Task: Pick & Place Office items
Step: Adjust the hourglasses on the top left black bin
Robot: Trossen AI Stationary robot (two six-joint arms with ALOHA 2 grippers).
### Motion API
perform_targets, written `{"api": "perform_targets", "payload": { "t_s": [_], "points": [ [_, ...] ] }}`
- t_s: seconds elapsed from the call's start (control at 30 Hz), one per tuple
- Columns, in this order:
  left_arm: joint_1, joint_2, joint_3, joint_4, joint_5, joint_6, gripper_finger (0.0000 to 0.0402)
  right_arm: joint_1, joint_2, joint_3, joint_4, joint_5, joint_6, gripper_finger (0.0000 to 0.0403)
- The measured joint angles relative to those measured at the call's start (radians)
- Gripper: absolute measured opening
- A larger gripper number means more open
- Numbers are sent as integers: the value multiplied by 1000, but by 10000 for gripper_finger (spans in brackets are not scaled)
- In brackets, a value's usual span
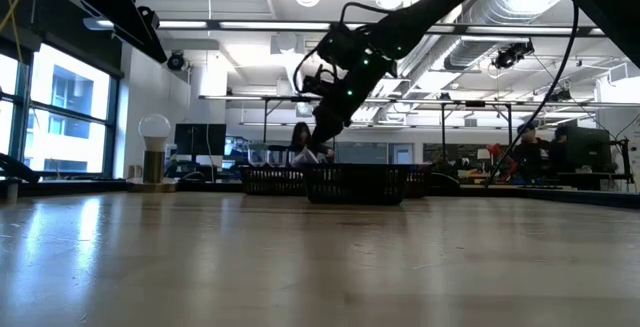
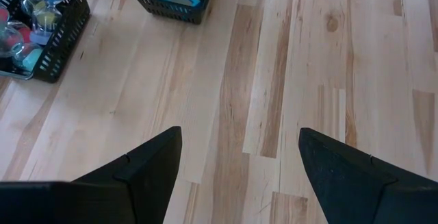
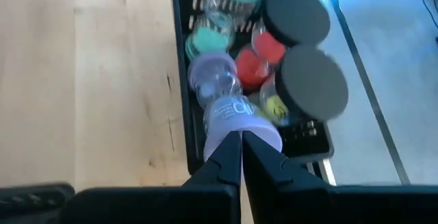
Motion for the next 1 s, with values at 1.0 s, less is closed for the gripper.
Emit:
{"api": "perform_targets", "payload": {
  "t_s": [1.0],
  "points": [
    [111,196,0,347,-82,353,287,235,-267,26,-421,194,365,2]
  ]
}}
